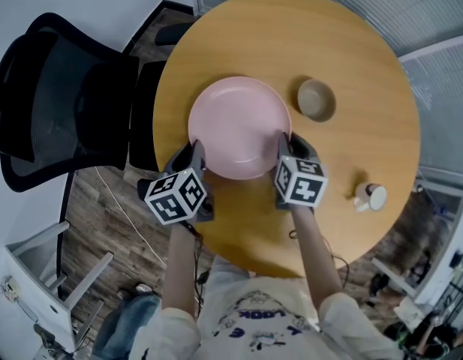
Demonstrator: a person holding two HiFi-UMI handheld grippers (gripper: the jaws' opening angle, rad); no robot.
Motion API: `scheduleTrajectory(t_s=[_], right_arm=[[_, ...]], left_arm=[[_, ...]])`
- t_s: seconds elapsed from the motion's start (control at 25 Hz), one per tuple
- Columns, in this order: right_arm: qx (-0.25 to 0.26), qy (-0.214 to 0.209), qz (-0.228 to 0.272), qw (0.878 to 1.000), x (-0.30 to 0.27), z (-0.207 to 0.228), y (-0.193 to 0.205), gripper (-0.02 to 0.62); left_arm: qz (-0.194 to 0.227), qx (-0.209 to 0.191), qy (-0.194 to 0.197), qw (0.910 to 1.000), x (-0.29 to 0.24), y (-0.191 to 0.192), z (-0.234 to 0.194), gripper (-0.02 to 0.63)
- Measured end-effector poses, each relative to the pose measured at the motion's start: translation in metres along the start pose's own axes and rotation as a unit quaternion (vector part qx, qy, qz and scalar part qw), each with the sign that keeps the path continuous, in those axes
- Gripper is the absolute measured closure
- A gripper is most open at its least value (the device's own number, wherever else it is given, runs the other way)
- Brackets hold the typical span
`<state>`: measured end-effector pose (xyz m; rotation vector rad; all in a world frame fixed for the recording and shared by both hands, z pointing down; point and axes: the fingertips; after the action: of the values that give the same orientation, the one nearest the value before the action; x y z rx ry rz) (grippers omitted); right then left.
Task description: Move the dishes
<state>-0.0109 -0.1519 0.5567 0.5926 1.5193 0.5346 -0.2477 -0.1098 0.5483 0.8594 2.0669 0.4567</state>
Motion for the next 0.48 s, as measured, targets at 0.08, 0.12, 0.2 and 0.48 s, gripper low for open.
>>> scheduleTrajectory(t_s=[0.08, 0.12, 0.2, 0.48], right_arm=[[0.002, 0.004, -0.004, 1.0, -0.0018, 0.0004, 0.0032, 0.554], [0.004, 0.005, -0.004, 1.0, -0.0019, 0.0003, 0.0038, 0.554], [0.006, 0.008, -0.002, 1.0, -0.0018, 0.0008, 0.0037, 0.554], [0.023, 0.013, 0.001, 1.0, -0.0021, -0.0002, 0.0033, 0.554]], left_arm=[[-0.007, 0.001, 0.001, 1.0, -0.0014, 0.0043, -0.002, 0.551], [-0.008, 0.002, 0.003, 1.0, -0.0015, 0.0056, -0.0024, 0.551], [-0.006, 0.002, 0.007, 1.0, -0.0017, 0.0064, -0.0021, 0.551], [-0.008, -0.005, 0.013, 0.9999, -0.0027, 0.0061, -0.0011, 0.551]])
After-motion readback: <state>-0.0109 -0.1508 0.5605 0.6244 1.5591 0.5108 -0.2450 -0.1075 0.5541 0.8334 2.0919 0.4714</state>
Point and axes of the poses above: the fingertips, and each gripper's own axes: x backward along the fingers, z to its right, y out of its underside, and after that the axes turned 10 degrees about y, right-handed
